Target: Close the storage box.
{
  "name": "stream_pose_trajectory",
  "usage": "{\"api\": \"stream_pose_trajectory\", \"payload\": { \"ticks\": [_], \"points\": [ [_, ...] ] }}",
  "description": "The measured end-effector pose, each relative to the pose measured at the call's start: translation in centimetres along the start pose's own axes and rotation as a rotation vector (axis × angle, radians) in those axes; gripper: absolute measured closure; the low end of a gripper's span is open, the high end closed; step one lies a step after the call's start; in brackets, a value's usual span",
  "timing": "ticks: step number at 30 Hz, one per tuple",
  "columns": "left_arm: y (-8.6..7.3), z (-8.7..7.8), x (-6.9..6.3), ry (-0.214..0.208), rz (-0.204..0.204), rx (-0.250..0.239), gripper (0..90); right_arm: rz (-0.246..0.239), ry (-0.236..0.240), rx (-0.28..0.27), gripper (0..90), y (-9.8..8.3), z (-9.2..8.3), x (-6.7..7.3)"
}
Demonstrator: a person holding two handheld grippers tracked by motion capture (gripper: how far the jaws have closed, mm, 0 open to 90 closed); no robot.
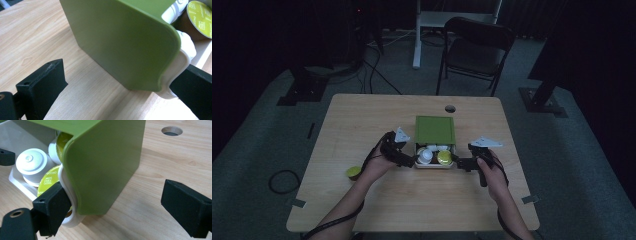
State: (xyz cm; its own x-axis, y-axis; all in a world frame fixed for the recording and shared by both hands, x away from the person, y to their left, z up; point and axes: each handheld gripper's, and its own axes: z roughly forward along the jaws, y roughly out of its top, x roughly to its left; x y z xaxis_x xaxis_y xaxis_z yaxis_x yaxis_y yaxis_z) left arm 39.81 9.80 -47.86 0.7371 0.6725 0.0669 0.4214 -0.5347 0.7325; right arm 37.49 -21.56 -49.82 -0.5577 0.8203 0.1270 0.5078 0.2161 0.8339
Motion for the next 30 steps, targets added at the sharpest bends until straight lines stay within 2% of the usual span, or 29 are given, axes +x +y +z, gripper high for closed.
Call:
{"api": "stream_pose_trajectory", "payload": {
  "ticks": [12, 19, 24, 30],
  "points": [
    [0.36, 0.33, 0.31, 0.018, -0.005, 0.006, 2.0, 0.010, -0.025, 0.006, 9.9, 0.42, 0.45, -0.19],
    [0.49, 0.44, 0.38, 0.011, -0.007, 0.013, 2.0, 0.015, -0.030, 0.008, 9.4, 0.49, 0.60, -0.30],
    [0.58, 0.51, 0.27, 0.012, -0.012, 0.016, 2.0, 0.028, -0.067, -0.003, 9.1, 0.51, 0.74, -0.19],
    [0.64, 0.52, -0.17, 0.019, 0.001, 0.013, 2.0, 0.061, -0.058, -0.023, 9.6, 0.35, 0.82, -0.04]
  ]
}}
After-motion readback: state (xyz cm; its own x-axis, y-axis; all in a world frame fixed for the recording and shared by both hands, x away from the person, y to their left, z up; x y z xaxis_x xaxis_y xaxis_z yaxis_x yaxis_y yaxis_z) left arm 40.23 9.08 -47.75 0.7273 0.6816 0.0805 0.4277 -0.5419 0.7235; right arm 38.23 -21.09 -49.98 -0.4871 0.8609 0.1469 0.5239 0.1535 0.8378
